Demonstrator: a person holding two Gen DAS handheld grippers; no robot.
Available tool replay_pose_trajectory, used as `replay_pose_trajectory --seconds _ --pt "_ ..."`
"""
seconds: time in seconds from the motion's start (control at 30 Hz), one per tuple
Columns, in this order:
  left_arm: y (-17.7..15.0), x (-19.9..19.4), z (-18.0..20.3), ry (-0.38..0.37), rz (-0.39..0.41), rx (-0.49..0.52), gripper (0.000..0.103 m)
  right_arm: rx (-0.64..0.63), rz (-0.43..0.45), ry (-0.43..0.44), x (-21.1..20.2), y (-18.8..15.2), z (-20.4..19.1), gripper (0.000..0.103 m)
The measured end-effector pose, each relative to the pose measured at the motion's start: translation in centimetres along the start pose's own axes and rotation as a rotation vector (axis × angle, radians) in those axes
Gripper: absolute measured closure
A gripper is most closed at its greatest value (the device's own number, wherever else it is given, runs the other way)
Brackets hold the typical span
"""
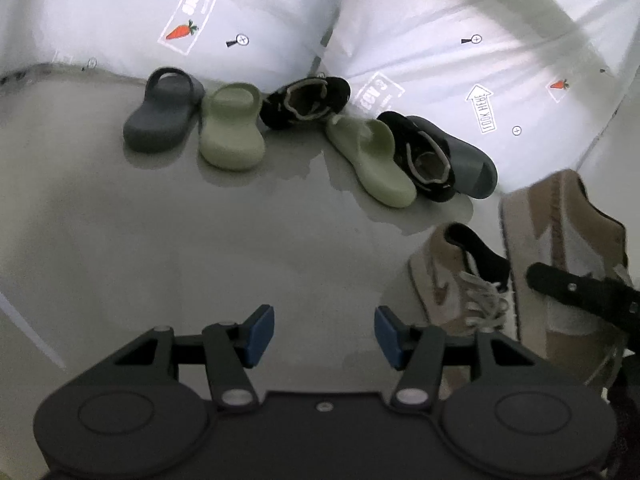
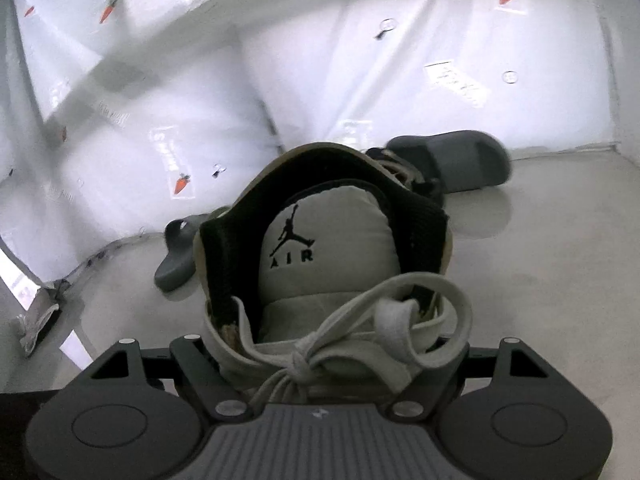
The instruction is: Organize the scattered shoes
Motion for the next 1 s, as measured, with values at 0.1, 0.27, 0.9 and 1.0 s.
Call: replay_pose_trajectory --seconds 0.1,0.27,0.9,1.0 --pt "1.1 -0.2 -2.4 0.001 0.011 0.004 0.046 -0.004 -0.008 0.004 2.1 -0.4 -2.3 0.023" --pt "3.2 -0.1 -5.8 0.017 0.032 -0.002 0.046 -0.036 -0.051 -0.035 5.3 -1.0 -4.6 0.023" --pt "6.4 5.0 -8.0 -0.048 -0.012 -0.016 0.046 -0.109 -0.194 -0.179 13.4 -2.4 -5.1 0.023" --pt "6.2 5.0 -8.3 -0.038 -0.015 -0.031 0.046 -0.094 -0.205 -0.150 13.9 -2.4 -5.4 0.023"
Point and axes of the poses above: each gripper's, at about its wrist camera, not at the fingertips, and x roughly the way its jaws point, z to its right, y to its top, the point moved 5 cm from there along x, roughly the way its jaws point, and after that the axes turned 2 degrees about -y, right-handed, at the moved point
